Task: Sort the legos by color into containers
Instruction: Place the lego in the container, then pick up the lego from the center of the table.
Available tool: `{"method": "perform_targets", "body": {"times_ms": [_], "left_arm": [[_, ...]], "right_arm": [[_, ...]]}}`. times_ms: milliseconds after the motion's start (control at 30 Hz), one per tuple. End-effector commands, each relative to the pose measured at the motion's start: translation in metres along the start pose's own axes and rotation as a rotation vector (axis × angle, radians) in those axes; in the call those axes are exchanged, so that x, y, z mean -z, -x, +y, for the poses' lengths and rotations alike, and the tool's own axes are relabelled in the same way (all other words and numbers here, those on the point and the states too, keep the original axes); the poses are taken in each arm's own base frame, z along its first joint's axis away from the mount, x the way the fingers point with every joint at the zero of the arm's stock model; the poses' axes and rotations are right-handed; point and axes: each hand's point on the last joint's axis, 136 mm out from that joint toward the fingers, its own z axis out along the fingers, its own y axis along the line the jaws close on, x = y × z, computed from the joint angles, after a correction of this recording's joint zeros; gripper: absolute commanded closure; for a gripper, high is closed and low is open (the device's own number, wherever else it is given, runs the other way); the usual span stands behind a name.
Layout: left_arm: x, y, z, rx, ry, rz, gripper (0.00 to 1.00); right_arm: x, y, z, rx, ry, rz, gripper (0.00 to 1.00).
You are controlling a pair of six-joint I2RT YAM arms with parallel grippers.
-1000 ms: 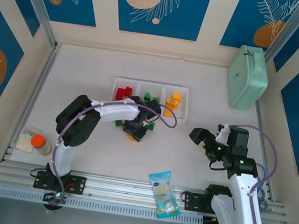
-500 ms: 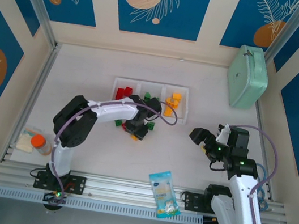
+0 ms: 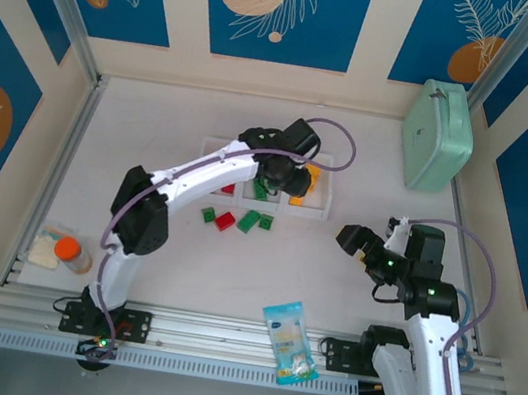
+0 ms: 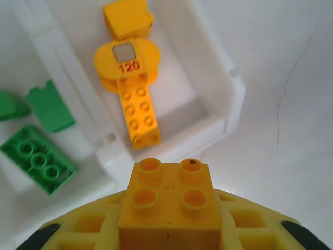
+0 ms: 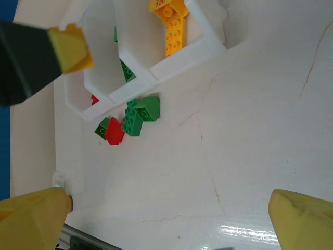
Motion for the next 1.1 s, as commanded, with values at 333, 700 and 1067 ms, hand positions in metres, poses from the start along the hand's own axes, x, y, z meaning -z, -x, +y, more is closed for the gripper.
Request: {"method": "perform_targets", "body": {"times_ms": [333, 700, 1067], "left_arm": [[-0.064, 0.021, -0.018, 0.05, -0.056, -0.018, 0.55], [-0.035, 0.038, -0.012, 0.015, -0.025, -0.107, 0.13], [0.003, -0.036, 0.027, 0.039, 0.07, -0.071, 0.02]], "right_arm": [[0.02, -0.003, 0.024, 0.048, 0.061, 0.0, 0.01], [0.025, -0.004, 0.028, 0.07, 0.068, -0.013, 0.01], [0.016, -0.002, 0.025, 0.053, 0.058, 0.008, 0.01]]}}
